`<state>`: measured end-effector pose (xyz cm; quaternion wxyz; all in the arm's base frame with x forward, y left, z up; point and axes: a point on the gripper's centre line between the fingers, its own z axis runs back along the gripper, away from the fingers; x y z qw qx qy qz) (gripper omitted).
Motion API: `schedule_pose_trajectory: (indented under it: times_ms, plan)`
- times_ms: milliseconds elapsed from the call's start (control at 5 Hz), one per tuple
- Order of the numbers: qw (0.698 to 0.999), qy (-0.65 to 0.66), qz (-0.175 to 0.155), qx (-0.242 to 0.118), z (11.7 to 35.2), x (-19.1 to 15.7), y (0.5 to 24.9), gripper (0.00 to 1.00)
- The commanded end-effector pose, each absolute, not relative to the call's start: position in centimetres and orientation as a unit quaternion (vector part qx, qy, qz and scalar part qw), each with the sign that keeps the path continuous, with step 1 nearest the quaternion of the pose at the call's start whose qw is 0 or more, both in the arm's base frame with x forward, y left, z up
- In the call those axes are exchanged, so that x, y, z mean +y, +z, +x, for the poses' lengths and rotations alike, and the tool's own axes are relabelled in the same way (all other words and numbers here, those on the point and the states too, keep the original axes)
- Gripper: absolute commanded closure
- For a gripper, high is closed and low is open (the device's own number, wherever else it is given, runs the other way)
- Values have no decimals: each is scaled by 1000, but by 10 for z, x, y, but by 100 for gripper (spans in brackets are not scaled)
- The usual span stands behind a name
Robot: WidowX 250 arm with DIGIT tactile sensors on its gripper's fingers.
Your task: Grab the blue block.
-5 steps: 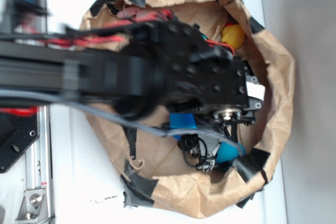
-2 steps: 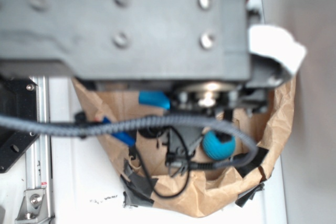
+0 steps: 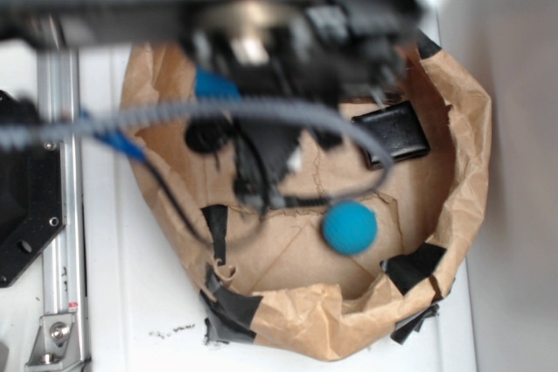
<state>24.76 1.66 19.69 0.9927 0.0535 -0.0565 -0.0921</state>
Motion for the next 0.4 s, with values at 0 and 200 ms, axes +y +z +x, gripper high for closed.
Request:
schedule_pose_trajectory:
  times_ms: [0, 200]
  plan:
    - [990, -108, 34, -87, 247, 21, 200, 100]
    - [990, -105, 22, -87, 249, 17, 200, 100]
